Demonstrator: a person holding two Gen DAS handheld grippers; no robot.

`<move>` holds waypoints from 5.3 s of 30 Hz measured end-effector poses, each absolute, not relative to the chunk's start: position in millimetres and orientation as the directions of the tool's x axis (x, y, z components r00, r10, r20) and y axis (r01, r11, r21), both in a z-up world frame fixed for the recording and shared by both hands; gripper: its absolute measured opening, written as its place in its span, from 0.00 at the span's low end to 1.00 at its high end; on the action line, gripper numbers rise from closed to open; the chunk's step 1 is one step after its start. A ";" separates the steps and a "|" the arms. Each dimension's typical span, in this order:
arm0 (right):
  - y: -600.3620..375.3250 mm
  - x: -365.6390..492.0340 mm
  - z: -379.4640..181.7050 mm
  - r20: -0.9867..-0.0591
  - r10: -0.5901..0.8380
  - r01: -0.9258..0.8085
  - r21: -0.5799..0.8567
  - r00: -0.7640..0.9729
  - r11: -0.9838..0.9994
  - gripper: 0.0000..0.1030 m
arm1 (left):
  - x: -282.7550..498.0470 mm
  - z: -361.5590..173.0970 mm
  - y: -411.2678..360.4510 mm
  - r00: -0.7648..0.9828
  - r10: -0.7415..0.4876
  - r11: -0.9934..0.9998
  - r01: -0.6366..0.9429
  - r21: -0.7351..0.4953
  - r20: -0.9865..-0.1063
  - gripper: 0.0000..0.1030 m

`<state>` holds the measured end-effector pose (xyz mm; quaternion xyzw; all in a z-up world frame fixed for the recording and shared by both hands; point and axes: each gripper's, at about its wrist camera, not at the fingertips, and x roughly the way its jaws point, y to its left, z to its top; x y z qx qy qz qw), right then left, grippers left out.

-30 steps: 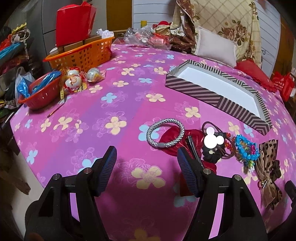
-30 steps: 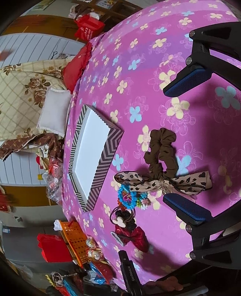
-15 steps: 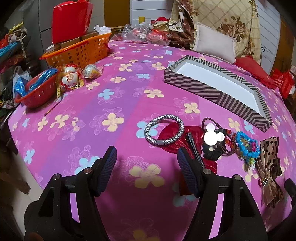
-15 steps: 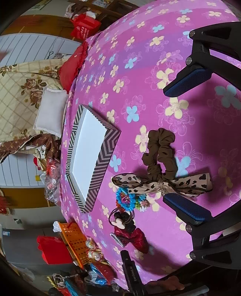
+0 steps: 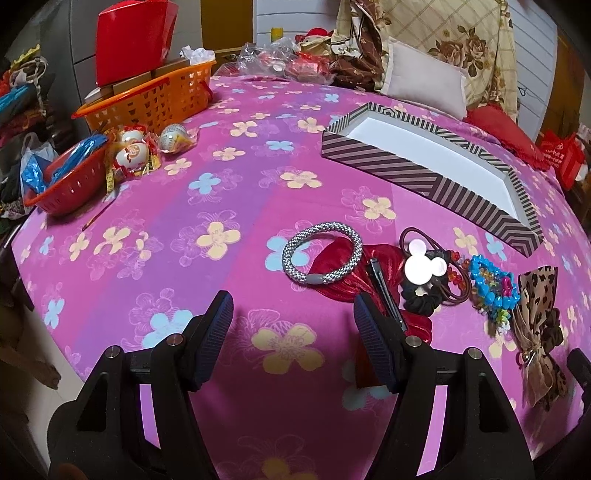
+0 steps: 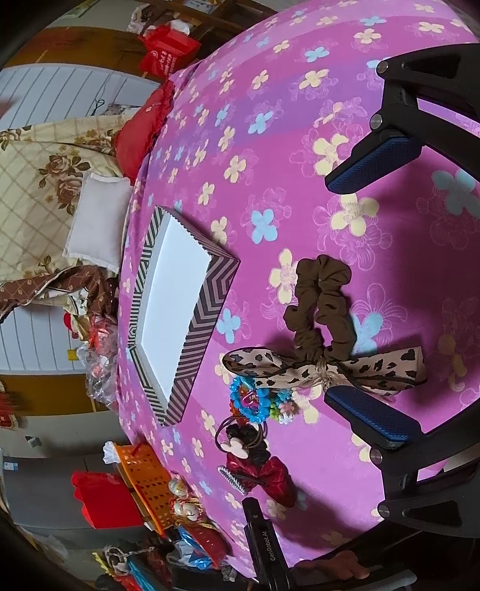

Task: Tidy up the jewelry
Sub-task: 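Close left tool on silver braided bracelet while right tool grasps leopard bow and brown scrunchie, then lift silver bracelet with left tool while right tool carries bow and scrunchie over white tray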

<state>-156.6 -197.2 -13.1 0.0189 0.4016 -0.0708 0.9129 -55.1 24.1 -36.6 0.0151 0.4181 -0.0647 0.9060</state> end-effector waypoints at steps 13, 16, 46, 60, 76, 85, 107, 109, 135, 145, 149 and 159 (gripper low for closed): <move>-198.6 -153.6 -16.1 -0.740 -0.113 0.149 -0.018 0.663 0.989 1.00 | -55.9 -35.2 21.8 0.639 -0.119 0.989 0.143 -0.034 -0.760 0.66; -200.1 -153.2 -14.9 -0.739 -0.105 0.153 -0.002 0.665 0.988 1.00 | -59.8 -30.2 19.2 0.651 -0.124 0.987 0.156 -0.029 -0.749 0.66; -211.9 -143.8 -29.8 -0.773 -0.033 0.178 0.104 0.633 0.979 1.00 | -49.2 -36.2 19.1 0.606 -0.127 0.981 0.192 -0.010 -0.786 0.66; -214.8 -138.0 -35.0 -0.778 -0.007 0.174 0.132 0.629 0.976 1.00 | -21.7 -41.9 15.5 0.560 -0.167 0.938 0.343 0.044 -0.811 0.66; -198.4 -110.3 -50.2 -0.806 0.029 0.118 0.123 0.592 0.985 1.00 | 0.6 -52.1 11.6 0.525 -0.196 0.933 0.360 0.007 -0.828 0.62; -192.7 -112.1 -49.2 -0.779 0.020 0.081 0.090 0.626 0.993 0.61 | 4.0 -52.9 18.1 0.511 -0.235 0.937 0.345 -0.053 -0.827 0.30; -190.4 -132.1 2.0 -0.691 0.149 0.018 0.229 0.707 0.973 0.23 | -37.7 11.1 20.8 0.594 -0.270 0.934 0.353 -0.056 -0.758 0.06; -189.3 -130.9 3.8 -0.693 0.137 0.018 0.212 0.708 0.977 0.23 | -39.3 14.2 15.3 0.600 -0.273 0.931 0.361 -0.050 -0.752 0.06; -226.1 -100.4 63.0 -0.608 0.077 0.034 0.170 0.790 0.985 0.14 | -18.1 31.0 -33.7 0.577 -0.297 0.926 0.370 -0.080 -0.761 0.06; -257.1 -54.1 73.5 -0.597 0.041 0.081 0.177 0.801 0.981 0.14 | 26.5 44.7 -71.6 0.607 -0.251 0.933 0.358 -0.022 -0.754 0.06; -265.2 -37.2 72.3 -0.602 0.034 0.093 0.180 0.798 0.979 0.14 | 45.8 50.7 -85.7 0.626 -0.230 0.935 0.354 0.009 -0.745 0.06; -274.6 0.4 46.2 -0.646 0.065 0.095 0.210 0.760 0.973 0.14 | 91.7 40.9 -111.2 0.621 -0.183 0.945 0.325 0.039 -0.762 0.06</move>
